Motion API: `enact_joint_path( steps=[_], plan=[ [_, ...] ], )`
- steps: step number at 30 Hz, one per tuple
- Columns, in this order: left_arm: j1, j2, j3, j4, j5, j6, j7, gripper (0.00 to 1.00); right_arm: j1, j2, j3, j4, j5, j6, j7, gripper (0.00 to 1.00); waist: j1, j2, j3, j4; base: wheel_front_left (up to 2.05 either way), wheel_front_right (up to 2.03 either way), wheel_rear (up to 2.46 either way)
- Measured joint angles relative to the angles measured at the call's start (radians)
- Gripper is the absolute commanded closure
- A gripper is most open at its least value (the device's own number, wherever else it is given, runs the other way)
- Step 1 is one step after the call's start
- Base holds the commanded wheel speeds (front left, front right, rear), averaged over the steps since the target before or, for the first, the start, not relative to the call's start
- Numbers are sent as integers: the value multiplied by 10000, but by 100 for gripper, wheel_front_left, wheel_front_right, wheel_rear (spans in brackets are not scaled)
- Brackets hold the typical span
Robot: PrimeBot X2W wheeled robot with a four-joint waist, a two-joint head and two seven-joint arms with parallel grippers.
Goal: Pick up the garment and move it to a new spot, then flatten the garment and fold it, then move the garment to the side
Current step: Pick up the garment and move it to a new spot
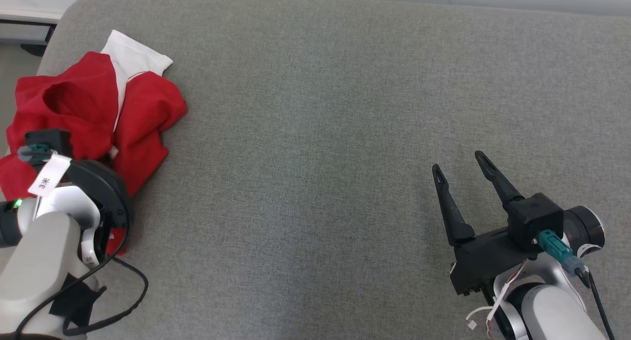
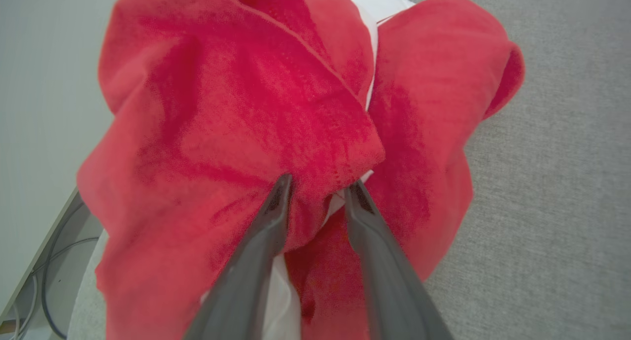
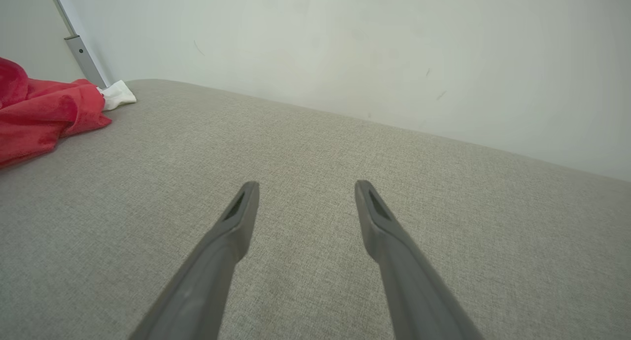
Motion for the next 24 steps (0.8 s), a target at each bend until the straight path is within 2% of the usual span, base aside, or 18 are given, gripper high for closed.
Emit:
enact_joint_path(
  steps=[1,6,12,17,24],
  plan=[
    [-20,-4,61,94,96,0,-2,100,-11,0,-6,-2,0,0,33,0,0,1,26,-7,0,0,0],
    [-196,-21,230,453,295,0,-121,100,-98,0,-27,0,0,-2,150,0,0,0,53,26,0,0,0],
    [-536,-583,311,608,378,0,-508,100,-154,2,-176,178,15,-15,174,0,-1,0,-119,168,0,0,0],
    [-863,-669,777,529,380,2,-949,100,-166,111,-221,543,161,-17,140,0,-2,0,-464,239,0,0,0],
    [-1559,-936,345,-228,773,0,-1703,100,-113,351,-366,1116,311,-59,-119,0,-2,0,-1195,243,0,0,0]
  ],
)
